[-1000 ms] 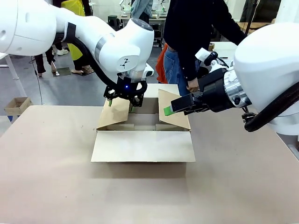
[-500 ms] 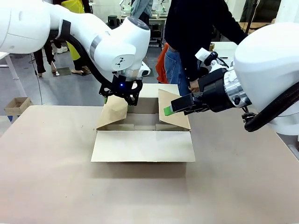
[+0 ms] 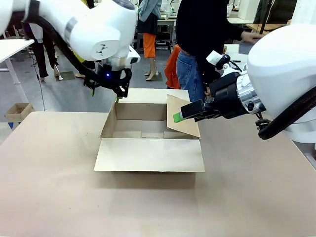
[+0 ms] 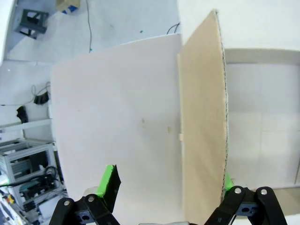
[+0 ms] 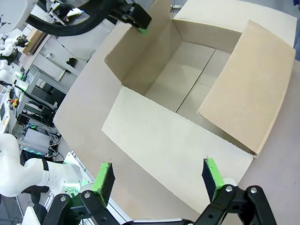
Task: Pack the gift set into the box.
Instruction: Place both hands on the side flaps of the Package Box and spread them outward.
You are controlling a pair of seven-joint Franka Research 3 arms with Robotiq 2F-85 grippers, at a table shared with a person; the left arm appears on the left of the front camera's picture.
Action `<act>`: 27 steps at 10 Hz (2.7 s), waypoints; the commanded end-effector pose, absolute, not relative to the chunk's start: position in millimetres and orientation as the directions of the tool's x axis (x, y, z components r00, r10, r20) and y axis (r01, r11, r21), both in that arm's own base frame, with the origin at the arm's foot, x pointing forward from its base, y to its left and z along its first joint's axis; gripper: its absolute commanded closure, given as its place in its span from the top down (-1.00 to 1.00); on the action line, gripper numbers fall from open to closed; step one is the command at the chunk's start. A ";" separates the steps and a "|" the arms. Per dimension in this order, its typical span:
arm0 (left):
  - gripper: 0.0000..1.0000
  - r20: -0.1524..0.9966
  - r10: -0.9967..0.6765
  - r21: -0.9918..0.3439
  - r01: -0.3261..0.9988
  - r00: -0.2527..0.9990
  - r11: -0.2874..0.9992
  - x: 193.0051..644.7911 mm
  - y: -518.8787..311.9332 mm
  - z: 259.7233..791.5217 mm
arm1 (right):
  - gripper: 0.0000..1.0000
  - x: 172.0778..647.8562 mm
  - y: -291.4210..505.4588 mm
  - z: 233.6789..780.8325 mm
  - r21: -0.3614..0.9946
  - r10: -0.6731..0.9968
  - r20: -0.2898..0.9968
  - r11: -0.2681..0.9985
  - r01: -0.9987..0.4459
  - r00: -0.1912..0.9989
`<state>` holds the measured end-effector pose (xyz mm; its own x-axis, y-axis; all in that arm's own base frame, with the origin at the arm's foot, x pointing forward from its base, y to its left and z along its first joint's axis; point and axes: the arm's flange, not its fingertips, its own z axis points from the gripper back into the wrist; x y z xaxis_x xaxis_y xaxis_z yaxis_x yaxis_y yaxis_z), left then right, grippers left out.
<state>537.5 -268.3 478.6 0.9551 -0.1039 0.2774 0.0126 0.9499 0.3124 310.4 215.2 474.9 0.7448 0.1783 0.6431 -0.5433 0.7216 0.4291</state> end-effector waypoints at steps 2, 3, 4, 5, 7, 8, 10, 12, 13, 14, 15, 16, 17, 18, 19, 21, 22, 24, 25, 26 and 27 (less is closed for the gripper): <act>1.00 0.295 -0.044 0.174 -0.009 0.954 0.985 528.9 -223.8 475.5 | 1.00 309.2 217.0 474.0 0.427 0.168 0.640 0.733 -0.529 0.750; 1.00 0.300 -0.021 0.118 -0.015 0.954 0.993 529.6 -206.1 476.9 | 1.00 309.2 217.0 474.0 0.427 0.168 0.640 0.733 -0.529 0.750; 1.00 0.300 0.014 0.080 -0.039 0.954 0.996 530.0 -188.2 477.4 | 1.00 309.2 217.0 474.0 0.427 0.168 0.640 0.733 -0.529 0.750; 1.00 0.305 0.027 0.042 -0.042 0.952 0.998 527.8 -173.2 476.7 | 1.00 309.2 217.0 474.0 0.427 0.168 0.640 0.733 -0.529 0.750; 1.00 0.307 0.066 -0.031 -0.059 0.949 0.998 525.0 -143.0 469.8 | 1.00 309.2 217.0 474.0 0.427 0.168 0.640 0.733 -0.529 0.750; 1.00 0.293 0.076 -0.062 -0.061 0.953 0.996 525.9 -131.8 461.2 | 1.00 309.2 217.0 474.0 0.427 0.168 0.640 0.733 -0.529 0.750; 1.00 0.241 0.072 -0.115 -0.046 0.968 0.992 534.6 -121.3 435.7 | 1.00 309.2 217.0 474.0 0.427 0.168 0.640 0.733 -0.529 0.750; 1.00 0.260 0.095 -0.072 -0.079 0.961 0.994 533.2 -126.9 446.0 | 1.00 309.2 217.0 474.0 0.427 0.168 0.640 0.733 -0.529 0.750; 1.00 0.260 0.095 -0.072 -0.079 0.961 0.994 533.2 -126.9 446.0 | 1.00 309.2 217.0 474.0 0.427 0.168 0.640 0.733 -0.529 0.750; 1.00 0.260 0.095 -0.072 -0.079 0.961 0.994 533.2 -126.9 446.0 | 1.00 309.2 217.0 474.0 0.427 0.168 0.640 0.733 -0.529 0.750; 1.00 0.260 0.095 -0.072 -0.079 0.961 0.994 533.2 -126.9 446.0 | 1.00 310.3 215.6 474.7 0.430 0.179 0.643 0.721 -0.544 0.745; 1.00 0.260 0.095 -0.072 -0.079 0.961 0.994 533.2 -126.9 446.0 | 1.00 333.8 243.1 491.3 0.304 0.323 0.545 0.784 -0.541 0.774; 1.00 0.260 0.095 -0.072 -0.079 0.961 0.994 533.2 -126.9 446.0 | 1.00 358.6 277.0 507.1 0.200 0.433 0.419 0.813 -0.546 0.798; 1.00 0.260 0.095 -0.072 -0.079 0.961 0.994 533.2 -126.9 446.0 | 1.00 385.9 304.1 517.1 0.125 0.431 0.282 0.869 -0.478 0.857; 1.00 0.260 0.095 -0.072 -0.079 0.961 0.994 533.2 -126.9 446.0 | 1.00 407.9 324.1 518.6 0.083 0.371 0.157 0.918 -0.387 0.915; 1.00 0.260 0.095 -0.072 -0.079 0.961 0.994 533.2 -126.9 446.0 | 1.00 415.8 331.3 514.3 -0.039 0.211 0.282 0.977 -0.209 0.936; 1.00 0.260 0.095 -0.072 -0.079 0.961 0.994 533.2 -126.9 446.0 | 1.00 402.2 308.2 512.2 -0.035 0.154 0.433 0.987 -0.154 0.888; 1.00 0.260 0.095 -0.072 -0.079 0.961 0.994 533.2 -126.9 446.0 | 1.00 410.6 299.5 499.6 -0.007 0.271 0.280 0.960 -0.280 0.921; 1.00 0.260 0.095 -0.072 -0.079 0.961 0.994 533.2 -126.9 446.0 | 1.00 411.9 300.4 519.1 -0.030 0.210 0.338 0.977 -0.212 0.918; 1.00 0.260 0.095 -0.072 -0.079 0.961 0.994 533.2 -126.9 446.0 | 1.00 410.7 317.6 516.9 -0.163 0.317 0.303 0.946 -0.279 0.899; 1.00 0.260 0.095 -0.072 -0.079 0.961 0.994 533.2 -126.9 446.0 | 1.00 428.7 344.3 519.2 -0.243 0.340 0.288 0.930 -0.275 0.895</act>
